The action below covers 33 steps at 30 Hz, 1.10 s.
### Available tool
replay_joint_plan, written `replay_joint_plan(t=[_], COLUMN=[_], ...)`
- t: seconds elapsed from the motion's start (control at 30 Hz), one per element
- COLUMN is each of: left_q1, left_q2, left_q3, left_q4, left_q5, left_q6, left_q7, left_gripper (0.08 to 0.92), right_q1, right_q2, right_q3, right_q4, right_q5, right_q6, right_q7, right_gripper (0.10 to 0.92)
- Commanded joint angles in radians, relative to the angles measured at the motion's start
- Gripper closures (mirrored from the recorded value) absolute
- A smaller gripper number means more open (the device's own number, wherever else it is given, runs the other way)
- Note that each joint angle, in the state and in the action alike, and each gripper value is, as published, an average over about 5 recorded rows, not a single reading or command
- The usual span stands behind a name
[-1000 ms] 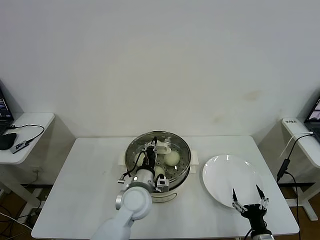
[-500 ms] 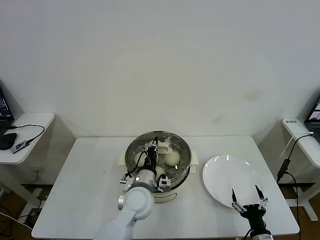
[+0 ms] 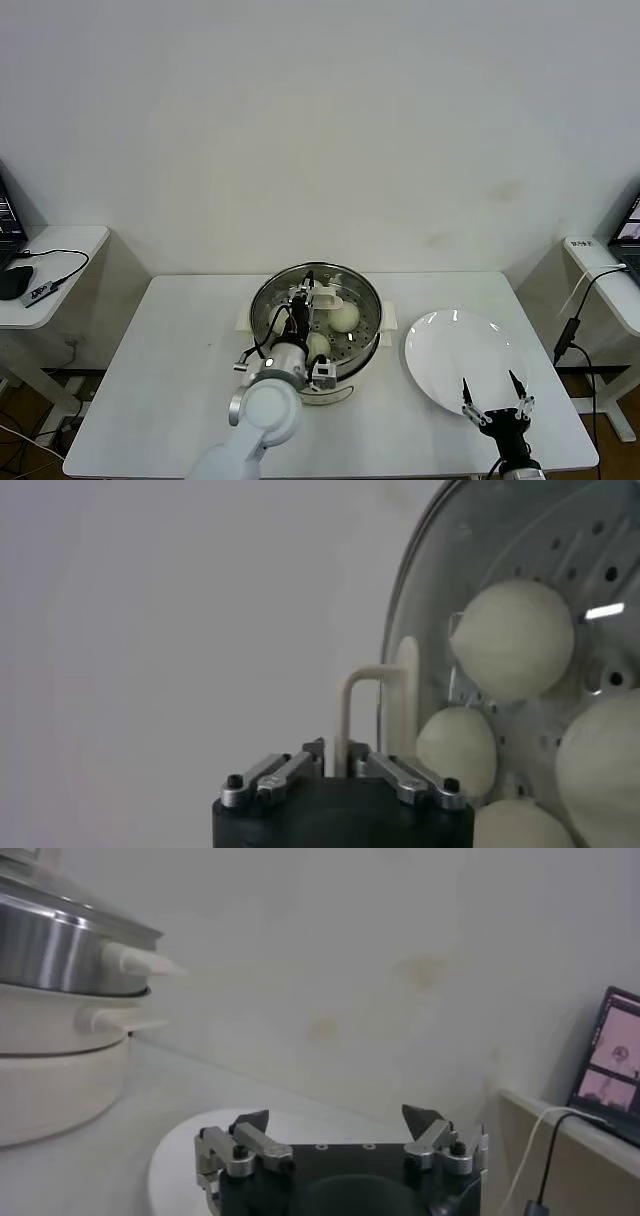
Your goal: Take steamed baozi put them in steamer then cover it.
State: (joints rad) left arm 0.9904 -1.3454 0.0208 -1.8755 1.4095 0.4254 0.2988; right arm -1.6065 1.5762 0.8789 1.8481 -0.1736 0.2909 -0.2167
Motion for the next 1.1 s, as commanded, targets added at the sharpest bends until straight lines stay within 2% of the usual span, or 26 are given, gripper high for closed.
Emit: replay_joint_plan(t=[0.03, 0.27, 0.4, 0.5, 0.57, 0.63, 0.7, 0.87, 1.1], left_q1=[0.12, 0.302, 0.481, 0.602, 0.657, 0.694, 0.726, 0.804, 0.861], left_q2=[0.07, 0.145, 0.184, 0.197, 0.183, 0.156, 0.141, 0.131, 0.117], left_q3=[-0.024, -0.101, -0.163, -0.251, -0.352, -0.453, -0.516, -0.568, -0.607], left_q4=[-0.148, -0.346, -0.444, -0.439, -0.38, -0.307, -0.265, -0.249, -0.208], left_q5=[-0.049, -0.194, -0.41, -0.669, -0.916, -1.159, -1.348, -1.659, -1.708], left_q6=[-0.019, -0.088, -0.15, -0.265, -0.427, -0.582, -0.643, -0.577, -0.588], left_q7=[-0.033, -0.141, -0.274, -0.419, -0.487, -0.534, -0.569, -0.581, -0.569], left_gripper=[0.623, 0.415, 0.302, 0.223, 0.192, 0.182, 0.178, 0.177, 0.177], right_q1=[-0.001, -0.004, -0.007, -0.009, -0.012, -0.016, -0.023, -0.067, -0.16], right_q2=[0.0, 0.0, 0.0, -0.004, -0.009, -0.017, -0.028, -0.073, -0.172], right_q3=[0.002, 0.005, 0.008, 0.008, 0.006, 0.0, -0.009, -0.055, -0.126], right_q4=[-0.001, -0.001, -0.003, -0.003, -0.002, 0.002, 0.007, 0.031, 0.076], right_q5=[0.0, 0.0, 0.002, 0.005, 0.013, 0.026, 0.041, 0.093, 0.156], right_q6=[0.002, 0.003, 0.005, 0.007, 0.005, 0.0, -0.007, -0.035, -0.071], right_q7=[0.001, 0.001, 0.0, -0.001, -0.002, -0.004, -0.006, -0.007, -0.004], right_gripper=[0.203, 0.203, 0.203, 0.203, 0.203, 0.203, 0.203, 0.203, 0.203])
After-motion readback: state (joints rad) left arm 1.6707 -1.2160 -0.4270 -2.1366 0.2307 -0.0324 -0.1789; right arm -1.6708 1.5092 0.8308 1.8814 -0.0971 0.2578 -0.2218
